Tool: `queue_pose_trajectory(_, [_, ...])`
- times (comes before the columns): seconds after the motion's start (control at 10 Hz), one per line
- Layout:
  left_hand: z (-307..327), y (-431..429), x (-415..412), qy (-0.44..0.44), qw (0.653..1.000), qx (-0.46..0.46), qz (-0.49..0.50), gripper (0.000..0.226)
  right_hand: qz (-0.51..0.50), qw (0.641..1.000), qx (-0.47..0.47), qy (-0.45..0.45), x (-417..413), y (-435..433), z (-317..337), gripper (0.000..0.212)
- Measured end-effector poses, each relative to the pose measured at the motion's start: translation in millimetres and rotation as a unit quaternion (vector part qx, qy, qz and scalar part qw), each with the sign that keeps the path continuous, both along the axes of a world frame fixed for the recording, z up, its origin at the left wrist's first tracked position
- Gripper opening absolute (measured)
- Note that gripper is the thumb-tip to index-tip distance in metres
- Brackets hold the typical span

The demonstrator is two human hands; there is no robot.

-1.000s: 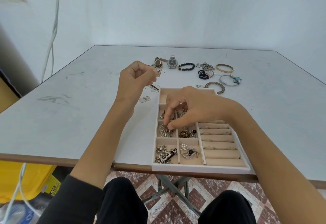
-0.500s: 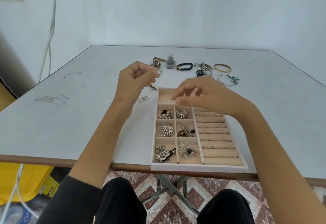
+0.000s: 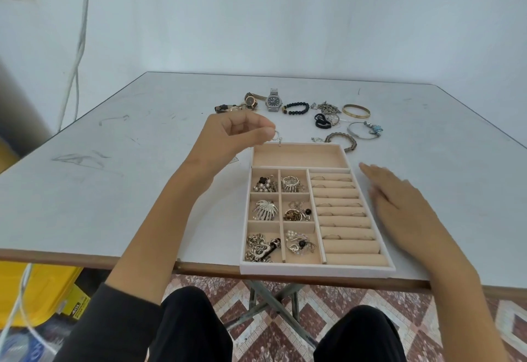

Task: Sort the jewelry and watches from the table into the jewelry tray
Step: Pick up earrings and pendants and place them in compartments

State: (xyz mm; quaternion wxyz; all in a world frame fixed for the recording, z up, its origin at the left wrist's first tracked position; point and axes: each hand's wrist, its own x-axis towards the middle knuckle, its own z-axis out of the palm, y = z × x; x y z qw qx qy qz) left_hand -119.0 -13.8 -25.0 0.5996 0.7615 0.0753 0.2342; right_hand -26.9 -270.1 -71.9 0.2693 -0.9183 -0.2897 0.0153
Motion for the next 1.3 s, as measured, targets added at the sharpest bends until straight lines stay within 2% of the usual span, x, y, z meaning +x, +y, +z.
queue_pose_trajectory(0.1, [1.7,-3.0,-2.1,0.015,0.999,0.02,-0.036,0.006,0.011,0.995,-0.095,-0.026,-2.7,1.7,-3.6,0.047])
queue_pose_trajectory(0.2, [4.5,-7.4,-4.9,0.048,0.994,0.051,-0.079,0.007,0.018,0.991,-0.123,-0.039,-4.6,2.8,-1.1,0.048])
queue_pose_trajectory(0.4, [8.0,-28.3,-28.0,0.091,0.972,0.09,-0.2,0.014,0.015,0.991,-0.127,-0.04,-6.3,2.9,-0.9,0.049])
queue_pose_trajectory(0.6, [10.4,-40.3,-45.1,0.124,0.941,0.188,-0.254,0.01,0.013,0.992,-0.122,-0.039,-6.7,3.0,-0.3,0.048])
queue_pose_trajectory(0.7, [8.4,-43.7,-45.6,0.13,0.922,0.247,-0.269,0.008,0.014,0.992,-0.116,-0.036,-7.5,3.1,0.2,0.048])
queue_pose_trajectory(1.0, [7.3,-54.3,-42.6,0.111,0.887,0.39,-0.222,0.008,0.015,0.993,-0.114,-0.038,-7.6,2.7,0.2,0.048])
queue_pose_trajectory(1.3, [4.0,-54.8,-41.7,0.086,0.879,0.425,-0.202,0.013,0.013,0.992,-0.121,-0.036,-7.1,3.0,-0.1,0.048])
